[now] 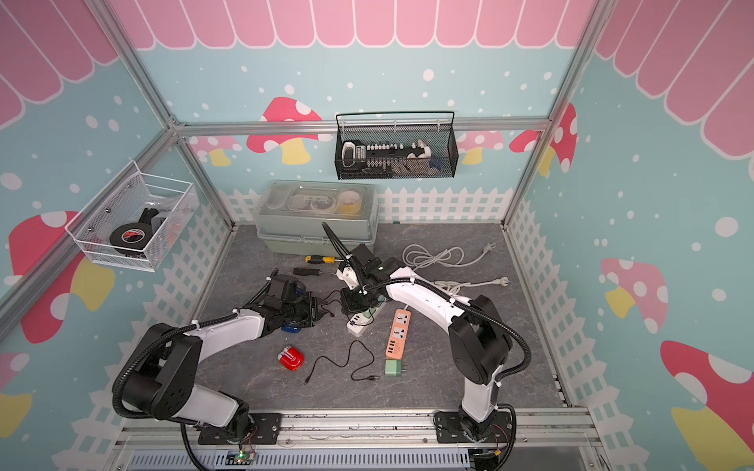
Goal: Charge the electric shaver
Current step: Pick up the charging cable from the center of the board.
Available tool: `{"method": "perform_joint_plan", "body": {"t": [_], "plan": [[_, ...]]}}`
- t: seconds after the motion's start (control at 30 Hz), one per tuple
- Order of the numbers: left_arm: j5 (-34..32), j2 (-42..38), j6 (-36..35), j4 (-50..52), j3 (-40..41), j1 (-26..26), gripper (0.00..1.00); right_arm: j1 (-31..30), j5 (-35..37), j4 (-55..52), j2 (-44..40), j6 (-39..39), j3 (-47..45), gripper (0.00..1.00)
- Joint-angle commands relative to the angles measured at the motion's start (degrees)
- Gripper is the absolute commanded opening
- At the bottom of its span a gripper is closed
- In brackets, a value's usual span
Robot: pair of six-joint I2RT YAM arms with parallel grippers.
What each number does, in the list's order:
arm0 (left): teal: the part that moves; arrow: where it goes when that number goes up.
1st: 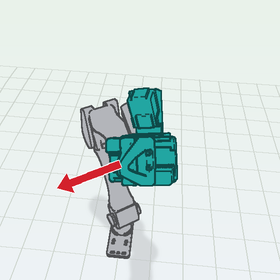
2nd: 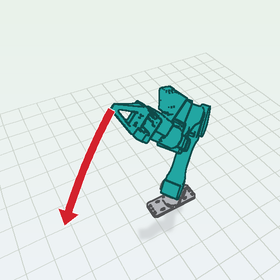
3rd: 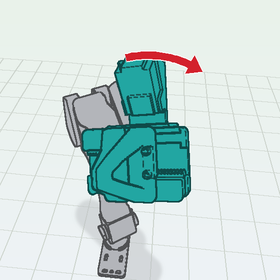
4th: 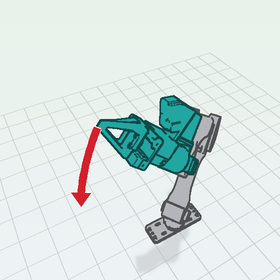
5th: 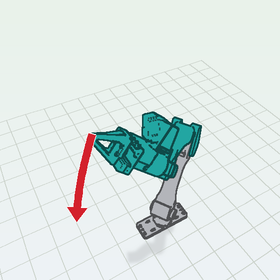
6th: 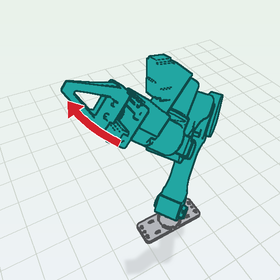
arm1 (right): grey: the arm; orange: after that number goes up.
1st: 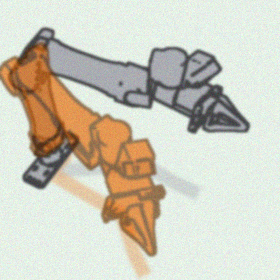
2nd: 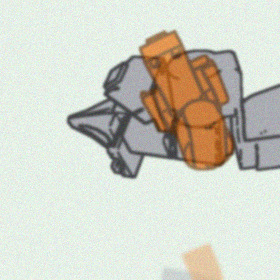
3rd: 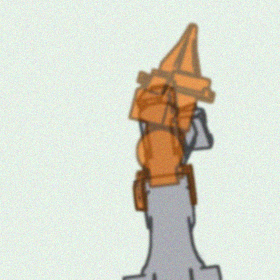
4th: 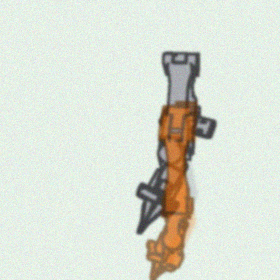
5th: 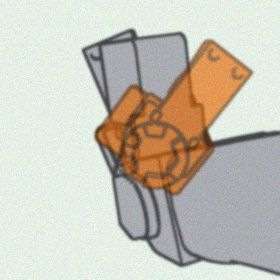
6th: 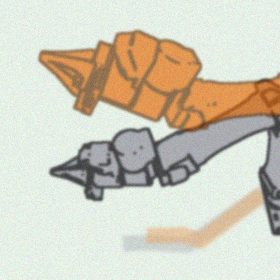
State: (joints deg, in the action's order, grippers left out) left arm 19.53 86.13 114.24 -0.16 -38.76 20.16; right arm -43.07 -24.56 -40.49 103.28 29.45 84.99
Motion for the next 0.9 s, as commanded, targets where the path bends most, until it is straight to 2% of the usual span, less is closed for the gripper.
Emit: {"method": "perform_joint_plan", "body": {"t": [0.0,0.2,0.27,0.3,0.4,0.47,0.53,0.6,0.73,0.87], "plan": [[0.14,-0.83,1.02,-1.33,-0.41,-0.27,0.23,0.57,-1.35,1.33,-2.19,0.24,-1.44,0.0],[-0.15,-3.58,-3.22,0.03,-0.99,-2.45,0.0,1.62,-2.11,1.87,-4.56,0.82,-3.77,0.0],[0.76,-3.86,-6.22,0.85,-2.67,-3.14,0.0,2.06,-3.59,2.54,-5.16,1.34,-4.68,0.0],[1.25,-3.86,-7.88,0.93,-3.48,-3.36,0.0,2.35,-5.27,3.17,-5.35,1.76,-4.98,0.03],[2.28,-4.33,-13.43,1.56,-6.09,-3.73,0.0,3.23,-11.4,5.69,-6.4,4.45,-5.39,0.3],[2.43,-4.9,-17.41,-1.61,-6.32,-3.73,0.0,3.58,-14.39,9.64,-8.53,7.39,-6.29,0.43],[2.72,-5.77,-20.99,-2.47,-6.67,-3.74,0.0,4.33,-16.87,13.81,-10.29,11.08,-6.68,0.51],[1.88,-7.45,-23.26,-5.81,-5.51,-3.56,0.0,5.17,-17.2,16.73,-11.24,14.85,-6.51,0.54],[0.71,-9.95,-23.1,-13.61,-1.91,-2.94,0.0,6.5,-17.23,25.41,-10.23,23.22,-6.75,0.56],[1.34,-9.86,-23.14,-16.77,-1.4,-1.56,0.0,6.5,-17.6,26.11,-5.72,25.03,-3.97,0.56]]}}
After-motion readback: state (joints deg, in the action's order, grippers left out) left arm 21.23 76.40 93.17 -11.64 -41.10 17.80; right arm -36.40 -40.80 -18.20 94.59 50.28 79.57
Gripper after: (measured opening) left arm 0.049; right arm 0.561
